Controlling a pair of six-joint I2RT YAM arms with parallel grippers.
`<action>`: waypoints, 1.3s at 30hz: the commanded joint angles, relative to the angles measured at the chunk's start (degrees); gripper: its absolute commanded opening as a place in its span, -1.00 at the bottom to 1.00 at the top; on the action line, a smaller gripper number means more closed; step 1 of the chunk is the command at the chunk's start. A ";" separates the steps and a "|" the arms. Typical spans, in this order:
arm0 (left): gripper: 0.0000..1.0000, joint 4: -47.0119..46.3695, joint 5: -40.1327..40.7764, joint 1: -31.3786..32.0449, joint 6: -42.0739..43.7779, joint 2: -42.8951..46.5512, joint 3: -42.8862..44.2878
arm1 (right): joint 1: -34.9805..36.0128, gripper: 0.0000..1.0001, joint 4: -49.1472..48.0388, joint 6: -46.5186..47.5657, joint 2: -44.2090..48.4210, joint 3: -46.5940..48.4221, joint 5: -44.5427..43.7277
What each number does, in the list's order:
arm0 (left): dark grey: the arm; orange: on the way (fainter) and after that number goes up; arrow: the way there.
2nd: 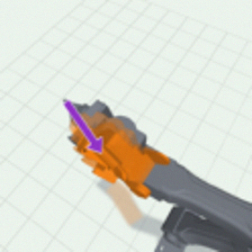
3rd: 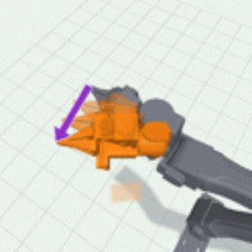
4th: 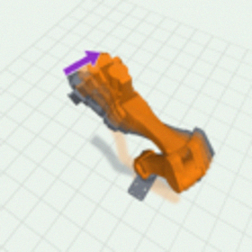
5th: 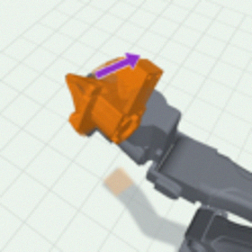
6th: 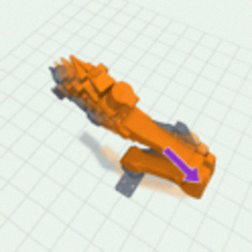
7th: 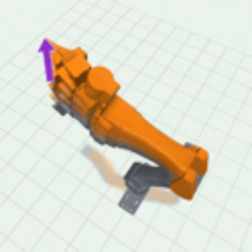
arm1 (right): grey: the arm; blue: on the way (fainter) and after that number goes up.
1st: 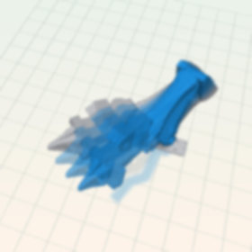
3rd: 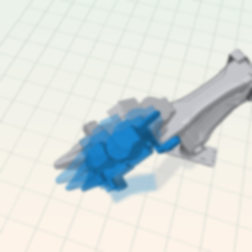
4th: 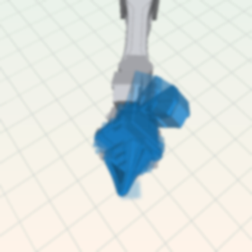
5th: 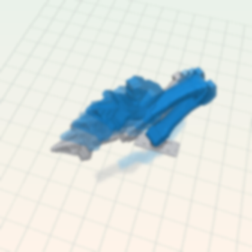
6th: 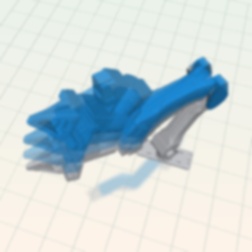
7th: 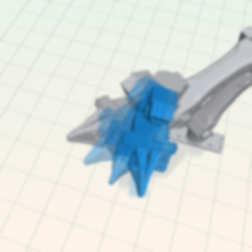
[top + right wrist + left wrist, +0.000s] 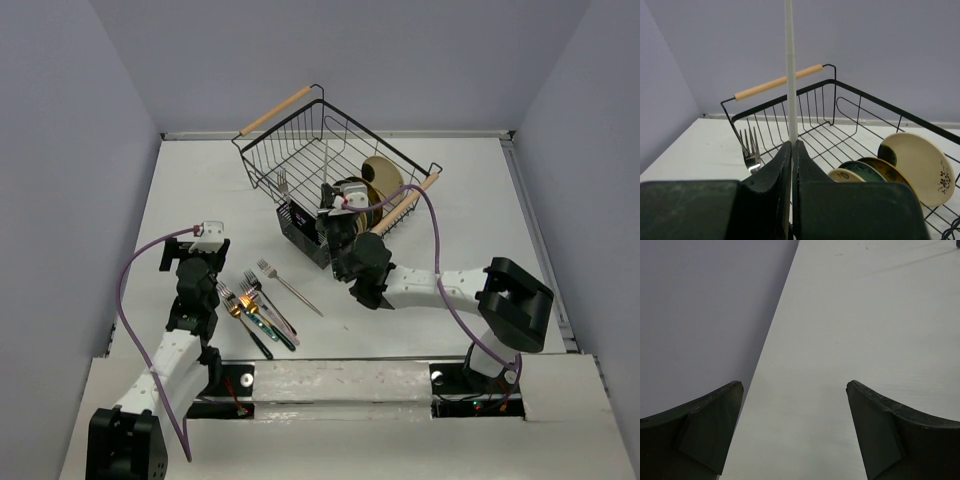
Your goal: Sort the eating utensils into containers
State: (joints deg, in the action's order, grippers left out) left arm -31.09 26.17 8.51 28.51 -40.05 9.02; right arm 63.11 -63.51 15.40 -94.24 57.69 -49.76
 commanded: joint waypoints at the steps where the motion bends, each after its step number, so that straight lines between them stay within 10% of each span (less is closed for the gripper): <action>1: 0.98 -3.89 0.81 -0.16 0.40 -0.11 1.00 | 0.52 -1.00 -2.86 -6.16 2.21 -2.84 -2.54; 23: 0.98 -4.06 0.72 -0.16 0.40 0.33 0.83 | 1.84 -1.00 -0.65 -14.60 -5.08 -6.89 -2.36; 39: 0.98 -4.06 0.55 -0.16 0.40 -0.20 0.92 | 3.42 -0.17 3.56 -13.91 -0.69 -8.03 -1.83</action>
State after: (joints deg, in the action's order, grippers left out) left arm -31.09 26.15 8.51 28.51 -40.05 9.02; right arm 65.36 -58.37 1.48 -98.52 49.74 -50.02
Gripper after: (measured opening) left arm 0.989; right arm 0.396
